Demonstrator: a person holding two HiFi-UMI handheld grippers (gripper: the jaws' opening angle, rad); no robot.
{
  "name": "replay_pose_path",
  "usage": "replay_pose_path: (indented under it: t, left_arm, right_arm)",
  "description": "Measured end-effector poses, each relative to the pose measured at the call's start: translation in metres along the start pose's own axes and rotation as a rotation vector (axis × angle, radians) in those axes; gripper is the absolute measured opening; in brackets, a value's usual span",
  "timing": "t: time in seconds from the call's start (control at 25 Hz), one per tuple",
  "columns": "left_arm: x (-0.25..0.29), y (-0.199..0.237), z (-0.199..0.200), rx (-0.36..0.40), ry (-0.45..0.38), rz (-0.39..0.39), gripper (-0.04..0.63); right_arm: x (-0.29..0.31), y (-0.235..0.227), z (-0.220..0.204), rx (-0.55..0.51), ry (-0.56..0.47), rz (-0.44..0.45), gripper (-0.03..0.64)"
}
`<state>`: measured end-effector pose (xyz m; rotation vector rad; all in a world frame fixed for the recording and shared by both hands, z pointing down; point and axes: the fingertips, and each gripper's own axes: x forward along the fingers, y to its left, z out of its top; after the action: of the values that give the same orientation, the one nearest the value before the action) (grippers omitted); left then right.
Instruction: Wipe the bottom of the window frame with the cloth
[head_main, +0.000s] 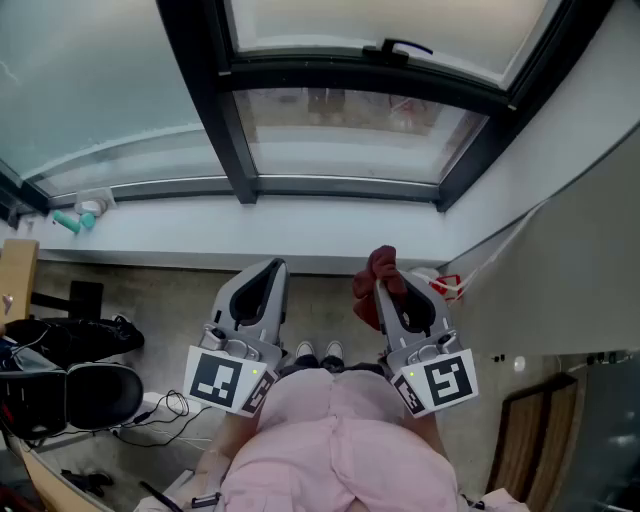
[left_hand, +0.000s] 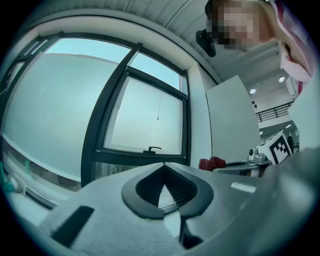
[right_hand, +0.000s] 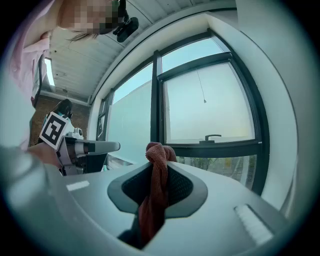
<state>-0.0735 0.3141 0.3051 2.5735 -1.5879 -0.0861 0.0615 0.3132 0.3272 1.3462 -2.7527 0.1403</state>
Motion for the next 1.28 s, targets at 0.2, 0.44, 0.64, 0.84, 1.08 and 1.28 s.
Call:
replay_pose_path:
  t: [0.2,0.44,0.64,0.84,1.08,1.28]
  left_arm:
    - [0.012,0.011,-0.005,0.005,-0.01,0.04,-0.002]
    - [0.013,-0.003,-0.013,0.024,0.002,0.048,-0.002]
    - [0.018,-0.011,-0.028,0.05,0.009,0.08,-0.002]
    - [0.016,0.003,-0.047,0.029,0.066,0.107,-0.002]
    - [0.024,0.065,-0.049,0.001,0.067,0.185,-0.002]
    - [0.034,0.132,-0.037,-0.045,0.022,0.214,-0.002]
  right_arm:
    - [0.017,-0.01,-0.001,-0.005,-0.019,0.039,0.069]
    - [0.003,-0.023,-0.013,0.019,-0.014,0.037,0.069]
    - [-0.019,-0.052,-0.035,0.045,-0.007,-0.007,0.068]
    - [-0.026,-0.065,-0.05,0.114,0.008,-0.028,0.069]
    - [0.016,-0.079,-0.05,0.108,0.027,-0.044,0.069]
    - [0.079,-0.076,-0.027,0.072,0.024,-0.048,0.069]
